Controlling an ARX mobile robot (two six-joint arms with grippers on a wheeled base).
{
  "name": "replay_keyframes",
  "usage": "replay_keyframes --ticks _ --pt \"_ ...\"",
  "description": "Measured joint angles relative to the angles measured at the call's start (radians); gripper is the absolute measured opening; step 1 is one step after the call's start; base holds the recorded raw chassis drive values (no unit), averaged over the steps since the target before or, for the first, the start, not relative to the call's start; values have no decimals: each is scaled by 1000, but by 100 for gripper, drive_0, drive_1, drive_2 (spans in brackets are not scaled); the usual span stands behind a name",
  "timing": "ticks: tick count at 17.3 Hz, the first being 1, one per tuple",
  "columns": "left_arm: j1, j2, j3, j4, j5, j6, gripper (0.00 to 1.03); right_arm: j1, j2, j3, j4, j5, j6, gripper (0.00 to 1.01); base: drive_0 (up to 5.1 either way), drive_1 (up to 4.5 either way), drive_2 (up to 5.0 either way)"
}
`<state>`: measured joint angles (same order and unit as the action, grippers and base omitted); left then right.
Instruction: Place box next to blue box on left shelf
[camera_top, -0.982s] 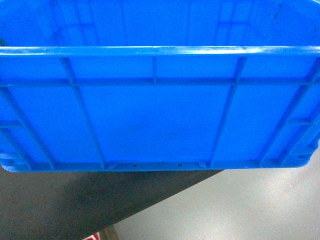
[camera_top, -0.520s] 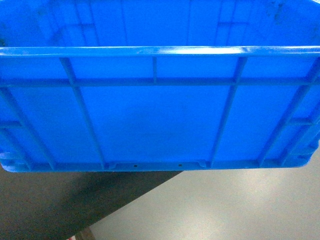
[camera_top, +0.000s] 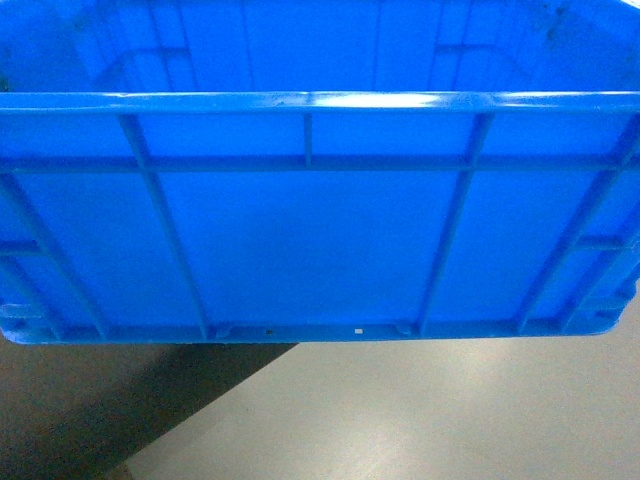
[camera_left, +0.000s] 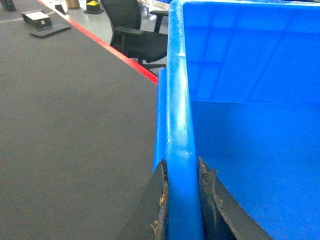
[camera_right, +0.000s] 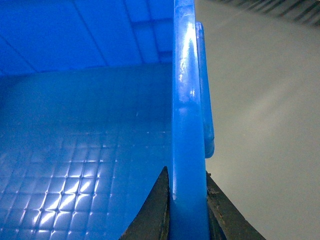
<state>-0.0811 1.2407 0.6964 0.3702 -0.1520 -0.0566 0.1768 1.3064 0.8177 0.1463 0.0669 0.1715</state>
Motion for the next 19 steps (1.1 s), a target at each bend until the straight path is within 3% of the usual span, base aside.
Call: replay_keyframes --ticks 19 --pt "0 0 0 -2 0 0 12 0 0 0 -1 0 0 10 -159 -159 -159"
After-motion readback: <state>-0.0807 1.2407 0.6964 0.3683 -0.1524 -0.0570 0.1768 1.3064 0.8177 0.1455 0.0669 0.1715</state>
